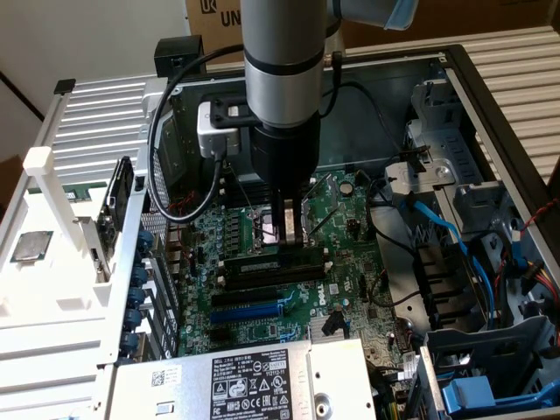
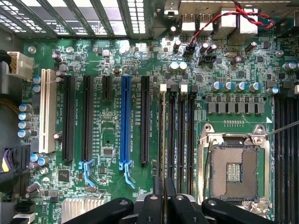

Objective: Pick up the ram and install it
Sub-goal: 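Insert the ram into the slot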

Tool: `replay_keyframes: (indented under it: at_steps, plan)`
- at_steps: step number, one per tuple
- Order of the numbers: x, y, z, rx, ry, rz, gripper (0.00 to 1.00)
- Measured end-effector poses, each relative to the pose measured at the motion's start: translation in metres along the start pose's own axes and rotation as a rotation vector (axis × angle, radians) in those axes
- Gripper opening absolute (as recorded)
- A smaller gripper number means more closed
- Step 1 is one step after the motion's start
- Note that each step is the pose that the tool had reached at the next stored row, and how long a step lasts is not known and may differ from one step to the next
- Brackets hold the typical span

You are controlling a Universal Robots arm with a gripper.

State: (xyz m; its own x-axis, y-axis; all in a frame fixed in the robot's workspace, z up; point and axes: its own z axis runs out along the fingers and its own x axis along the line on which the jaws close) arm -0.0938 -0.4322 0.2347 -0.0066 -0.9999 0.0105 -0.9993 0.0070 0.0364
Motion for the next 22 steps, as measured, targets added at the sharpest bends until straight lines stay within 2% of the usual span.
replay_keyframes:
  at_steps: [7, 16, 18, 22]
  plan:
    - [0.0001, 0.0010, 0.0001, 0.0053, 0.0001, 0.000, 0.13]
    - [0.0001, 0.0027, 0.0004, 0.0092, 0.0002, 0.000, 0.13]
    - [0.0001, 0.0027, 0.0013, 0.0126, 0.0001, 0.001, 0.13]
    - [0.0003, 0.0029, 0.0014, 0.0139, 0.0002, 0.001, 0.13]
